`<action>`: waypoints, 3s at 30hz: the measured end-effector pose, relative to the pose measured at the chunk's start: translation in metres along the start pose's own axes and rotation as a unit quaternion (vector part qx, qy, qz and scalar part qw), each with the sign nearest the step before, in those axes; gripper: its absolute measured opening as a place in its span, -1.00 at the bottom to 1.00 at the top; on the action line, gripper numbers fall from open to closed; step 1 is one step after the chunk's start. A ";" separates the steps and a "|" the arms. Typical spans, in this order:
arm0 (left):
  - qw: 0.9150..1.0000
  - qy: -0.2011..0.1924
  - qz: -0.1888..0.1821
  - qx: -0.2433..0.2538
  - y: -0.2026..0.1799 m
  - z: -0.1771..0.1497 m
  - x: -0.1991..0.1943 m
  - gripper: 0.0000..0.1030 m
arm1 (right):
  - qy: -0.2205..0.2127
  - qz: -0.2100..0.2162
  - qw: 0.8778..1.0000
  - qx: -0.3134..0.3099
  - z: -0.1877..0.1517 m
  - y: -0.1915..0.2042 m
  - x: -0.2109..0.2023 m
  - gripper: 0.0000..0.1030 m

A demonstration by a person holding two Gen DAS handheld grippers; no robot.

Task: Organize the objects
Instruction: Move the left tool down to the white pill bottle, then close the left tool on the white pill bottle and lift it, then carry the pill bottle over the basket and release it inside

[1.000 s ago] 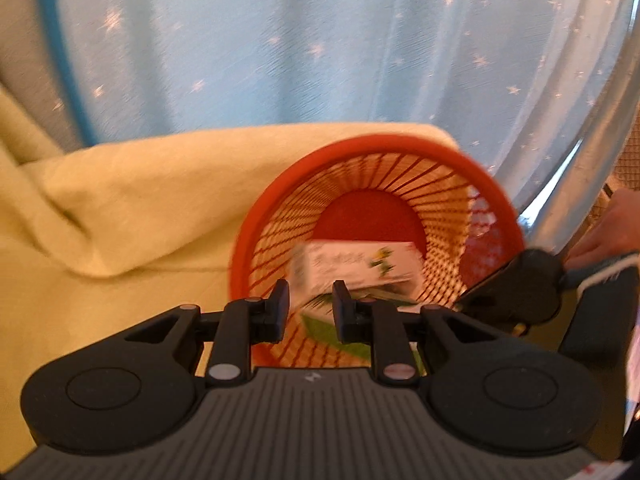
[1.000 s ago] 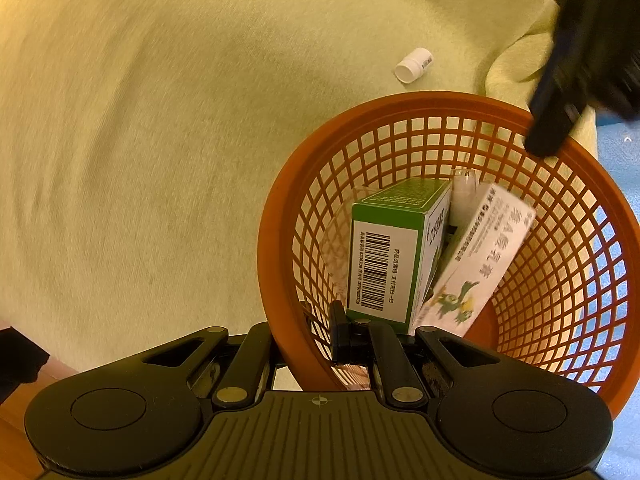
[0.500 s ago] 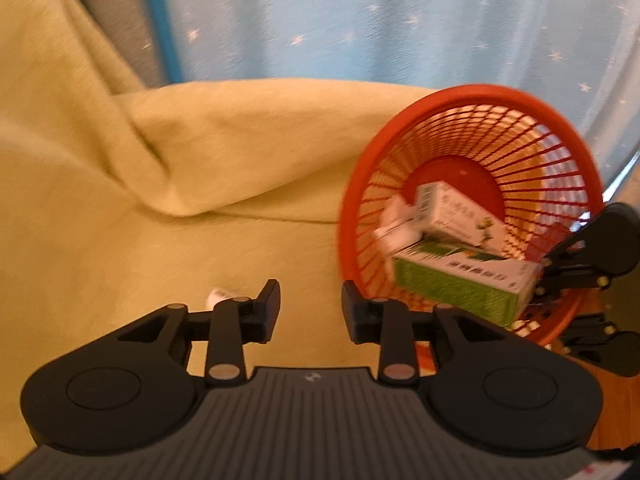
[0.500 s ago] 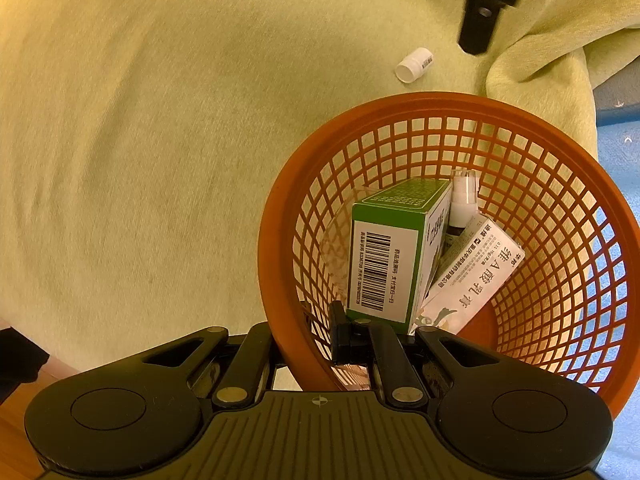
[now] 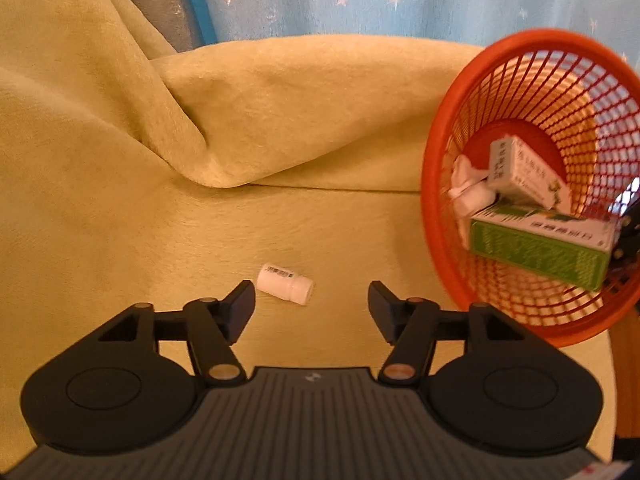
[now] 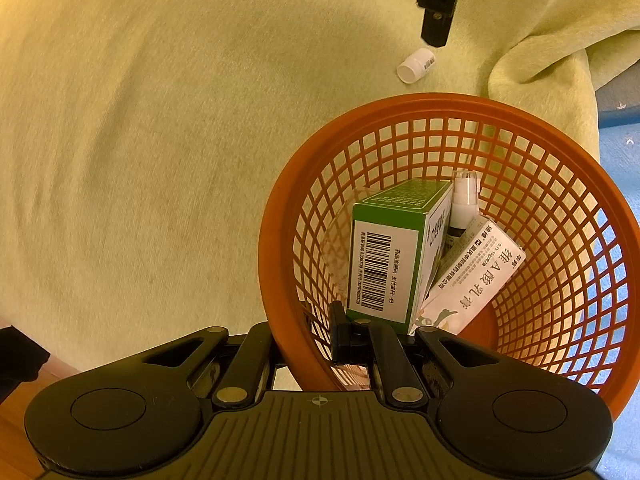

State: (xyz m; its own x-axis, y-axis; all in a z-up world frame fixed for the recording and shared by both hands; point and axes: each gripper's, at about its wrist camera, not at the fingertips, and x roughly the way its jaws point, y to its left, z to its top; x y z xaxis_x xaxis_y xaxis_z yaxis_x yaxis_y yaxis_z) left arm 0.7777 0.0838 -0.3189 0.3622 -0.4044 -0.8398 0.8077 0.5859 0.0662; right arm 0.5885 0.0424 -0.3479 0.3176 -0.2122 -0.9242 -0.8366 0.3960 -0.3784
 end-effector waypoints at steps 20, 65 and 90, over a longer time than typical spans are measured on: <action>0.995 0.035 0.003 0.090 0.011 -0.003 0.086 0.48 | -0.005 0.003 1.000 0.011 -0.004 0.002 -0.001 -0.90; 0.994 0.050 -0.017 0.100 0.009 -0.012 0.037 -0.18 | 0.002 0.002 1.000 0.008 -0.002 -0.001 -0.001 -0.91; 0.991 0.028 -0.029 0.127 -0.008 -0.003 -0.015 -0.18 | 0.014 -0.006 1.000 0.006 -0.003 0.002 -0.001 -0.90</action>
State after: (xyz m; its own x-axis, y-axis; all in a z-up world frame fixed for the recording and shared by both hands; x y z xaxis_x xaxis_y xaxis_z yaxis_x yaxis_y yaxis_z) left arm 0.7640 0.0872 -0.3090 0.2902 -0.3889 -0.8744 0.9202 0.3643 0.1434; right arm 0.5853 0.0407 -0.3472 0.3147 -0.2421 -0.9178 -0.8277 0.4033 -0.3902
